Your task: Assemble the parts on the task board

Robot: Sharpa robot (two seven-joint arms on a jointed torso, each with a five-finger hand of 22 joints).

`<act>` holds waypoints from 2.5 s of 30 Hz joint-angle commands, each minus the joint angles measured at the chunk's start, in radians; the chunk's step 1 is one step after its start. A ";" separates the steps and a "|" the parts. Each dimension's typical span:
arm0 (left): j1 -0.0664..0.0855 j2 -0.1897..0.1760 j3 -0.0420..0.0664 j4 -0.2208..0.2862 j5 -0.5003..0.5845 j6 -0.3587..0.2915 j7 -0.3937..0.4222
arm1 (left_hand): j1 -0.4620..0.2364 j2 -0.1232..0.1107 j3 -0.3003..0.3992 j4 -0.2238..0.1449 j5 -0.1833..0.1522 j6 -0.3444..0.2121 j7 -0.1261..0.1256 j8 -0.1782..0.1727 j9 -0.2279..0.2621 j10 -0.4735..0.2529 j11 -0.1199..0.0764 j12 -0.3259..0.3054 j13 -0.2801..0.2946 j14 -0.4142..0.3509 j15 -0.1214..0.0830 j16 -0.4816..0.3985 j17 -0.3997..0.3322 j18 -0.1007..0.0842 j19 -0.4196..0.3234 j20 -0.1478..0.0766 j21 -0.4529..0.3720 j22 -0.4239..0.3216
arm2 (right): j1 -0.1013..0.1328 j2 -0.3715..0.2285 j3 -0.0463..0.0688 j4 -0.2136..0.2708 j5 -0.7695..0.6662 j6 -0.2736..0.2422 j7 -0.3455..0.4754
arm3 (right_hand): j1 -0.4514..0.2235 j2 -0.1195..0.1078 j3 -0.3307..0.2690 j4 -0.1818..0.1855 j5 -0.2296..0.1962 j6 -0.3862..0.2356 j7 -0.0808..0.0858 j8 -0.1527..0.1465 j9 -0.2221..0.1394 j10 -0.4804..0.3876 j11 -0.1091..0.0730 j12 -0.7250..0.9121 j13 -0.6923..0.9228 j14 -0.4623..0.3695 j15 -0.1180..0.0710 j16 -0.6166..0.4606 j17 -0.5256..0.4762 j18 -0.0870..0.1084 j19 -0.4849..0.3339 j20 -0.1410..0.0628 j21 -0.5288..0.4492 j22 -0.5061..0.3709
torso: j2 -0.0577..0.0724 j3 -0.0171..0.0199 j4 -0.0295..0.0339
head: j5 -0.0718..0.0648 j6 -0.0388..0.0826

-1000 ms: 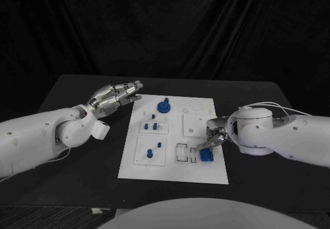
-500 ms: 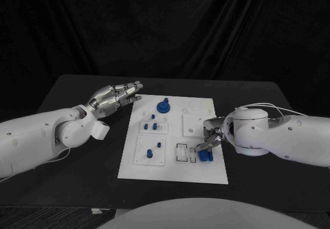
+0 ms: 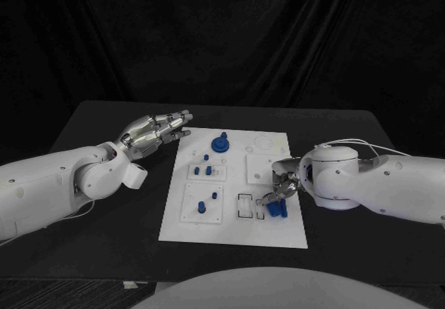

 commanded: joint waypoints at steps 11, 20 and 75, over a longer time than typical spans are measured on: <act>-0.001 0.001 0.001 0.002 0.007 0.013 0.006 | 0.003 0.008 0.005 0.001 0.004 0.000 0.001 0.006 0.001 -0.002 0.009 0.002 0.001 0.002 0.007 0.001 0.000 -0.009 0.002 0.004 -0.002 0.000 | -0.015 0.012 -0.003 -0.022 0.032 0.043 -0.029 | -0.027 -0.011 -0.020 0.023 -0.003 -0.039 0.014 -0.017 0.007 0.103 0.019 0.003 0.263 0.102 0.017 -0.002 0.254 0.001 0.010 0.022 -0.014 0.188 | 0.000 0.0001 0.0003 | -0.001 0.000; -0.001 0.001 0.001 0.002 0.007 0.015 0.005 | 0.004 0.008 0.006 0.001 0.005 0.000 0.001 0.006 0.001 -0.002 0.009 0.002 0.001 0.003 0.007 0.002 0.000 -0.009 0.002 0.005 -0.002 0.000 | -0.021 0.016 -0.003 -0.031 0.052 0.032 -0.024 | 0.013 -0.017 -0.011 0.004 -0.030 -0.045 0.013 -0.002 0.023 0.103 0.018 0.003 0.263 0.101 0.018 -0.002 0.253 0.001 0.011 0.025 -0.013 0.189 | 0.000 0.0000 0.0002 | 0.000 0.000; -0.002 0.004 0.001 0.000 0.007 0.026 -0.007 | 0.003 0.011 0.007 0.001 0.005 -0.002 0.002 0.007 0.000 -0.002 0.010 0.003 0.001 0.003 0.013 0.002 0.000 -0.008 0.003 0.005 -0.002 0.000 | -0.008 0.037 -0.002 0.008 0.474 -0.388 0.021 | 0.014 -0.003 0.193 -0.117 0.374 -0.088 -0.020 0.176 0.184 0.103 -0.011 0.003 0.263 0.098 -0.008 -0.009 0.238 0.004 0.006 0.001 -0.028 0.186 | 0.000 -0.0004 0.0004 | 0.003 0.000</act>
